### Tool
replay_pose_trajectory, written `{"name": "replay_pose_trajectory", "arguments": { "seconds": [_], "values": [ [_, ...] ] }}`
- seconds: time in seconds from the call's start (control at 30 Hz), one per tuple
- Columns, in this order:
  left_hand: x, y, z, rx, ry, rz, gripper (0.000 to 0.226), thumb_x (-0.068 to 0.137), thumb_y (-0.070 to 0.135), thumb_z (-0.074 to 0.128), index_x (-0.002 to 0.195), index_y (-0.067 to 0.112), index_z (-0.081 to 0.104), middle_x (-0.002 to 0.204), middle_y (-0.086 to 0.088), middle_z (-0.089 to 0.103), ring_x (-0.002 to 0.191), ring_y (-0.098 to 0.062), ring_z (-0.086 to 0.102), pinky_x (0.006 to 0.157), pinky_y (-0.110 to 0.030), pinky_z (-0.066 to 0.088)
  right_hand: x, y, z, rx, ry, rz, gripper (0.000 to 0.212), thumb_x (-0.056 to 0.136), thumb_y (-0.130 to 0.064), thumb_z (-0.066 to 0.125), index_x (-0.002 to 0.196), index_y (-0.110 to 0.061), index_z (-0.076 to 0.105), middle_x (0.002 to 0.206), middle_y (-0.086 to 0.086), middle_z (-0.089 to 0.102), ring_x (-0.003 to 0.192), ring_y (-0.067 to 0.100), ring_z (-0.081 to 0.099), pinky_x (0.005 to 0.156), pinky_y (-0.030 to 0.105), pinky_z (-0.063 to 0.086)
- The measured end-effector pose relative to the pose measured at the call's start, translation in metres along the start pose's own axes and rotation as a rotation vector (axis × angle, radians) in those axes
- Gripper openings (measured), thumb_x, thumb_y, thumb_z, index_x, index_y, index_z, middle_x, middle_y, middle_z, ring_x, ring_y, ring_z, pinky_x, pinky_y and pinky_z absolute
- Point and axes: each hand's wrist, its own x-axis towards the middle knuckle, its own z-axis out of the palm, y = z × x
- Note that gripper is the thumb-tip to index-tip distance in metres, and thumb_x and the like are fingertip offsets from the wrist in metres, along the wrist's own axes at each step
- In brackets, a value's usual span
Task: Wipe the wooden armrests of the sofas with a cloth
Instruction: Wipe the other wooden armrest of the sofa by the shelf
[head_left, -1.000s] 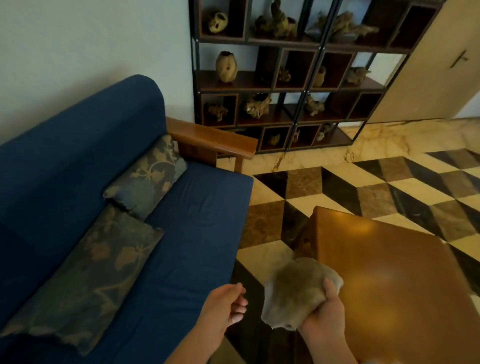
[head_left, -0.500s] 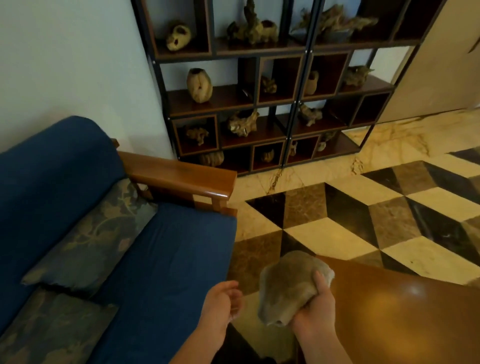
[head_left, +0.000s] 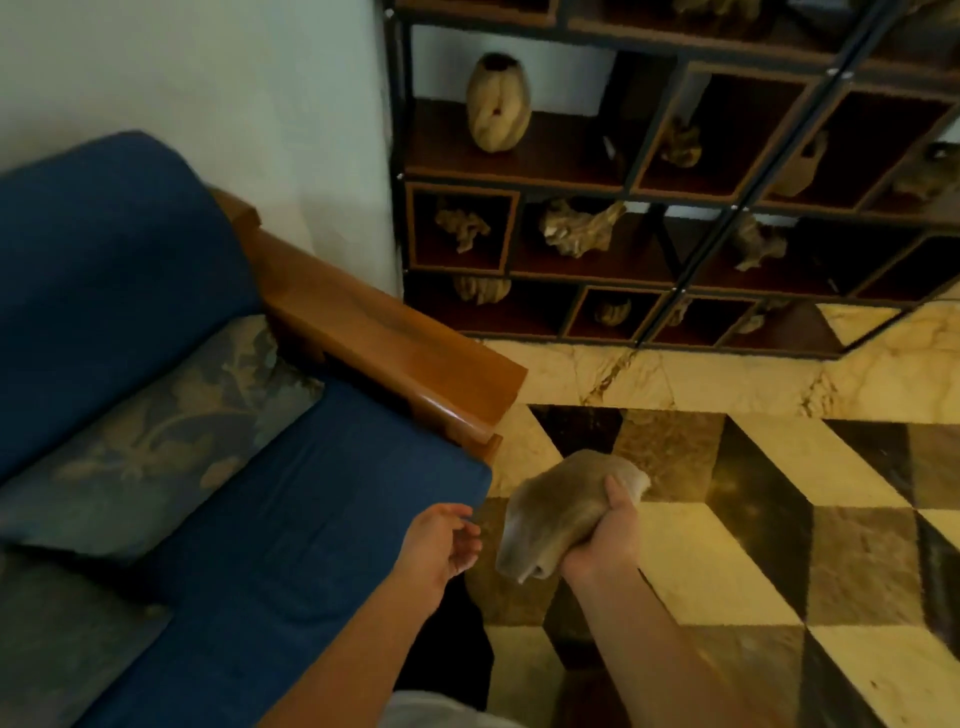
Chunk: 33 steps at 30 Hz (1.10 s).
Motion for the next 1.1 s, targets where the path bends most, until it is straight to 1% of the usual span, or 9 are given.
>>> {"name": "replay_pose_trajectory", "arguments": {
  "seconds": [0.17, 0.33, 0.43, 0.57, 0.7, 0.77, 0.87, 1.0, 1.1],
  "values": [
    [0.047, 0.066, 0.008, 0.021, 0.031, -0.028, 0.028, 0.099, 0.001, 0.037, 0.098, 0.007, 0.064, 0.068, -0.01, 0.065, 0.054, -0.021, 0.06, 0.046, -0.026, 0.051, 0.08, -0.015, 0.095, -0.332, 0.095, -0.047, 0.082, 0.093, -0.056, 0.07, 0.159, -0.017, 0.04, 0.148, 0.016, 0.055, 0.129, 0.039, 0.054, 0.116, 0.053, 0.04],
    [0.089, 0.121, 0.002, 0.089, 0.029, -0.011, 0.016, 0.102, 0.014, 0.049, 0.098, 0.015, 0.064, 0.075, -0.004, 0.07, 0.067, -0.02, 0.067, 0.073, -0.036, 0.055, 0.14, -0.03, 0.159, -0.694, 0.035, -0.068, 0.075, 0.095, -0.067, 0.061, 0.148, -0.016, 0.053, 0.125, 0.013, 0.062, 0.12, 0.034, 0.056, 0.115, 0.051, 0.043],
    [0.108, 0.133, 0.004, 0.05, 0.061, -0.041, 0.012, 0.1, 0.015, 0.052, 0.098, 0.014, 0.064, 0.076, -0.005, 0.069, 0.067, -0.02, 0.066, 0.073, -0.036, 0.054, 0.161, -0.033, 0.182, -0.804, -0.014, -0.128, 0.059, 0.106, -0.055, 0.048, 0.148, -0.013, 0.052, 0.141, 0.016, 0.061, 0.133, 0.039, 0.057, 0.107, 0.048, 0.048],
    [0.141, 0.14, 0.018, 0.022, 0.152, -0.059, 0.011, 0.101, 0.014, 0.049, 0.1, 0.014, 0.06, 0.089, -0.007, 0.064, 0.071, -0.02, 0.064, 0.067, -0.032, 0.054, 0.189, -0.025, 0.219, -0.875, 0.204, -0.23, 0.05, 0.107, -0.047, 0.046, 0.146, -0.016, 0.054, 0.142, 0.014, 0.06, 0.13, 0.04, 0.056, 0.105, 0.047, 0.043],
    [0.183, 0.137, 0.033, 0.096, 0.205, -0.037, 0.013, 0.103, 0.02, 0.046, 0.103, 0.021, 0.059, 0.102, -0.003, 0.063, 0.085, -0.019, 0.066, 0.071, -0.03, 0.056, 0.229, 0.0, 0.244, -1.08, 0.06, -0.363, 0.049, 0.11, -0.042, 0.045, 0.151, -0.017, 0.046, 0.15, 0.014, 0.055, 0.135, 0.038, 0.052, 0.116, 0.049, 0.04],
    [0.199, 0.133, 0.04, 0.085, 0.255, -0.036, 0.012, 0.103, 0.021, 0.048, 0.102, 0.028, 0.058, 0.104, -0.001, 0.063, 0.085, -0.016, 0.066, 0.072, -0.031, 0.055, 0.254, 0.008, 0.25, -1.3, 0.001, -0.491, 0.053, 0.11, -0.038, 0.048, 0.158, -0.015, 0.039, 0.154, 0.012, 0.05, 0.142, 0.034, 0.048, 0.118, 0.046, 0.039],
    [0.24, 0.118, 0.046, 0.017, 0.414, -0.028, 0.018, 0.102, 0.019, 0.054, 0.1, 0.036, 0.059, 0.106, -0.003, 0.065, 0.088, -0.017, 0.067, 0.074, -0.034, 0.053, 0.31, 0.023, 0.256, -1.712, -0.207, -0.941, 0.058, 0.105, -0.031, 0.06, 0.157, -0.01, 0.043, 0.158, 0.013, 0.048, 0.147, 0.032, 0.043, 0.123, 0.053, 0.034],
    [0.254, 0.138, 0.036, 0.115, 0.528, 0.136, 0.015, 0.089, 0.042, 0.061, 0.097, 0.054, 0.059, 0.106, 0.019, 0.064, 0.095, 0.003, 0.062, 0.073, -0.013, 0.048, 0.344, 0.045, 0.255, -1.861, -0.418, -1.284, 0.069, 0.103, -0.043, 0.052, 0.159, -0.005, 0.037, 0.165, 0.016, 0.039, 0.154, 0.033, 0.035, 0.128, 0.055, 0.024],
    [0.292, 0.161, 0.016, 0.171, 0.673, 0.206, 0.022, 0.091, 0.031, 0.068, 0.098, 0.049, 0.055, 0.106, 0.019, 0.06, 0.09, 0.013, 0.058, 0.064, -0.012, 0.045, 0.369, 0.064, 0.263, -1.82, -0.391, -1.383, 0.074, 0.105, -0.054, 0.038, 0.162, -0.008, 0.035, 0.167, 0.011, 0.037, 0.157, 0.027, 0.032, 0.13, 0.051, 0.02]
  ]
}}
